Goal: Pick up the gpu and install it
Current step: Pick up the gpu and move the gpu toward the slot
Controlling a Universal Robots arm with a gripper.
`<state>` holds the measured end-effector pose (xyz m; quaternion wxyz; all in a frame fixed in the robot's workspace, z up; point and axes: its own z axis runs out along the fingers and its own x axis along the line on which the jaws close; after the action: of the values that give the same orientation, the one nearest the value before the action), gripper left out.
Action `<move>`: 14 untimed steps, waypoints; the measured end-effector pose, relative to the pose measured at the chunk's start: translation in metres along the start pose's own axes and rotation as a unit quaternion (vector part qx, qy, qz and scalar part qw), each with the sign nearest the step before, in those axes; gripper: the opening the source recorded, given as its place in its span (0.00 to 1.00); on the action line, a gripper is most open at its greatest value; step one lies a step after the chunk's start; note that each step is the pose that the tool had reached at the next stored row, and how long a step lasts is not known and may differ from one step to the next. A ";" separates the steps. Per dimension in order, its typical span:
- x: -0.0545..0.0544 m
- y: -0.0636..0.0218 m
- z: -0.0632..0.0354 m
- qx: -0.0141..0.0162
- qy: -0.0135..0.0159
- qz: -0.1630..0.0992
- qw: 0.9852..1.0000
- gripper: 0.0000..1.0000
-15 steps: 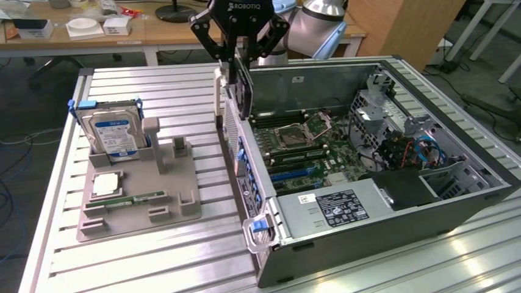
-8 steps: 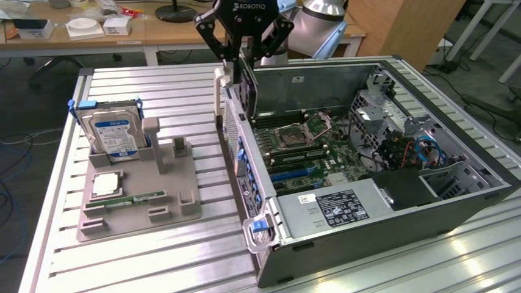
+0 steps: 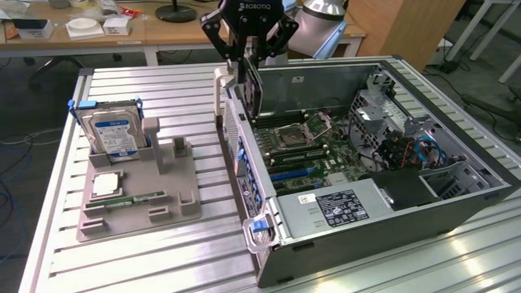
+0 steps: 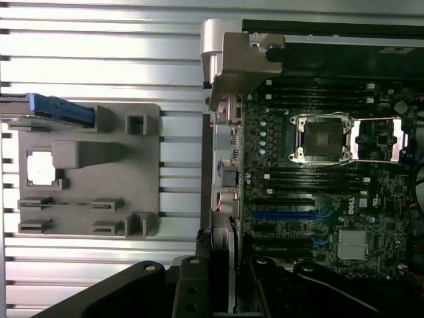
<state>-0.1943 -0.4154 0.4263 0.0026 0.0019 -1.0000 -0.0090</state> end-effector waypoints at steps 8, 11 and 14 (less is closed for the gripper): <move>-0.008 0.0000 0.0000 0.000 0.000 0.000 1.000 0.27; -0.011 -0.0001 0.0000 0.000 0.000 0.000 1.000 0.27; -0.013 -0.0001 -0.0001 0.000 0.000 0.000 1.000 0.27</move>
<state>-0.1811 -0.4155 0.4263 0.0025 0.0020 -1.0000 -0.0090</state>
